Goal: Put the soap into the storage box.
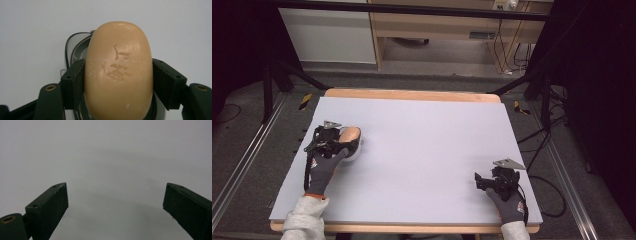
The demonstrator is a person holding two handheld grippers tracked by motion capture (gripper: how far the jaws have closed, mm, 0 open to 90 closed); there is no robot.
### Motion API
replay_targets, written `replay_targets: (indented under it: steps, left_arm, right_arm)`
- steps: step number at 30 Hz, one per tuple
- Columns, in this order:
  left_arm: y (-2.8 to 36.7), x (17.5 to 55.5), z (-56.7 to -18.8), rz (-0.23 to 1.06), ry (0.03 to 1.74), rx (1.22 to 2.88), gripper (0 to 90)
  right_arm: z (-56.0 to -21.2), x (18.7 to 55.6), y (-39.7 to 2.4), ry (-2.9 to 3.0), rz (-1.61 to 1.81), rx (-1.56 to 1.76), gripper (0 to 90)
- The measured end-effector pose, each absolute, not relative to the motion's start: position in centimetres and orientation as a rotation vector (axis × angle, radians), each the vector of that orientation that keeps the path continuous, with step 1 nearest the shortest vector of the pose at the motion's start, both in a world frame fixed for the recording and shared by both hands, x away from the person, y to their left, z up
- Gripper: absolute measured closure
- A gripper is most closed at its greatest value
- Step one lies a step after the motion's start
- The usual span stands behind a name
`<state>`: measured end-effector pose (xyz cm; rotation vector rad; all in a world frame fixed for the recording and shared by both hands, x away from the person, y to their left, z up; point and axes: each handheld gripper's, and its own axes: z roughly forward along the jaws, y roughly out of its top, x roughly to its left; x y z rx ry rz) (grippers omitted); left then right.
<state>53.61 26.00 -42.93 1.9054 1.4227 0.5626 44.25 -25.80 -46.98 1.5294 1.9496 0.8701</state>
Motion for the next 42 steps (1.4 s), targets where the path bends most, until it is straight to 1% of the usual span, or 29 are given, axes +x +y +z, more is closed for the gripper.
replay_targets:
  steps: [7,21,27,42]
  left_arm:
    - [25.9,53.5,-43.0,0.547,1.428,1.900,30.9]
    - [25.4,53.2,-43.1,0.586,1.420,1.916,31.8]
    - [24.9,53.0,-43.1,0.612,1.400,1.933,29.6]
    - [24.3,52.5,-42.4,0.644,1.368,1.924,31.0]
  right_arm:
    - [-47.0,44.2,-25.8,1.947,0.870,1.529,6.3]
    - [-46.9,44.2,-25.8,1.948,0.869,1.522,6.3]
    - [-46.9,44.2,-25.8,1.947,0.872,1.523,6.2]
    - [-46.8,44.1,-25.8,1.947,0.874,1.519,6.2]
